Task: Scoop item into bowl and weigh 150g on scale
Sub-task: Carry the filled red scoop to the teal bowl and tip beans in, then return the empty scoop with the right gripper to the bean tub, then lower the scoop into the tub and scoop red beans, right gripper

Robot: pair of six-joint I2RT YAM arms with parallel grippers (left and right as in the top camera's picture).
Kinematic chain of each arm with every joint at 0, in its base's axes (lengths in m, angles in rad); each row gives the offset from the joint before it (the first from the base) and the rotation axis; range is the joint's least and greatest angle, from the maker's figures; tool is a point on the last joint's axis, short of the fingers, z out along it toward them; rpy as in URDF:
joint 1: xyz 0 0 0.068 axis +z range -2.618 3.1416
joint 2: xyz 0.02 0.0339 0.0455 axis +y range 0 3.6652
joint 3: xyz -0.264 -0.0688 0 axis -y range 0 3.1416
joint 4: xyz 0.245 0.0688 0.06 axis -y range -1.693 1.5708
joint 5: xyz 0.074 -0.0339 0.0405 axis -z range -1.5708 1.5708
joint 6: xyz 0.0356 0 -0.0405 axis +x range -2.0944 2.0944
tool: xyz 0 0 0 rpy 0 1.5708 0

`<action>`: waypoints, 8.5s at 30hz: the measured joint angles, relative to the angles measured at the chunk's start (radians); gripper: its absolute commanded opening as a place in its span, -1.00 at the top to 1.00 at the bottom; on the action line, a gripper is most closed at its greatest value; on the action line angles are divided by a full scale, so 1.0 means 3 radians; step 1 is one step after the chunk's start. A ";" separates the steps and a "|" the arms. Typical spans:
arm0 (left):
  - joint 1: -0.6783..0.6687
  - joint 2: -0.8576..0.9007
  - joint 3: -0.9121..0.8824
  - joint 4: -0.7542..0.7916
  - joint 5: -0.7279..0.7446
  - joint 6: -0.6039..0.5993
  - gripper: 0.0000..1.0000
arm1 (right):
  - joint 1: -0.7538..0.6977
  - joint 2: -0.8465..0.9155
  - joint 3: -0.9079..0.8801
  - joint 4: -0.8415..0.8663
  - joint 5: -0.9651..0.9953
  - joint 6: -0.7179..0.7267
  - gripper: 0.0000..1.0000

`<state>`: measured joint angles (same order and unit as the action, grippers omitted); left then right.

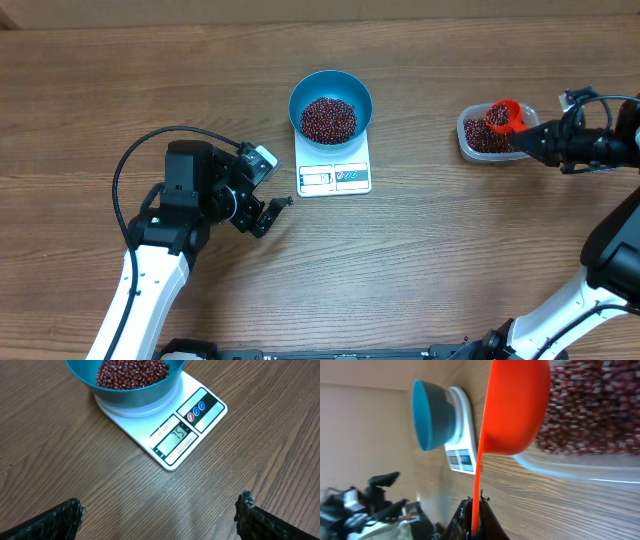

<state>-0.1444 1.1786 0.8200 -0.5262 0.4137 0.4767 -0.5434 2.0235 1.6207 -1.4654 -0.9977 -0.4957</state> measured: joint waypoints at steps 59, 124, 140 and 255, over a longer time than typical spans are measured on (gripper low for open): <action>0.0000 0.0000 0.0000 0.0000 0.0000 0.0000 -1.00 | 0.3333 -0.0023 0.1111 0.1019 0.2625 0.1816 0.92; 0.0000 0.0000 0.0000 0.0000 0.0000 0.0000 -1.00 | 0.1447 -0.0528 0.1202 -0.0444 0.3286 0.1879 0.92; 0.0000 0.0000 0.0000 0.0000 0.0000 0.0000 -0.99 | 0.1311 -0.0528 0.0970 -0.0379 0.3122 0.1775 0.92; 0.0000 0.0000 0.0000 0.0000 0.0000 0.0000 -0.99 | 0.1030 -0.0528 -0.0474 0.1033 0.2815 0.0888 0.92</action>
<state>-0.1444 1.1786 0.8200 -0.5262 0.4137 0.4767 -0.2344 1.8652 1.4784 -1.1557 -0.1532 -0.2295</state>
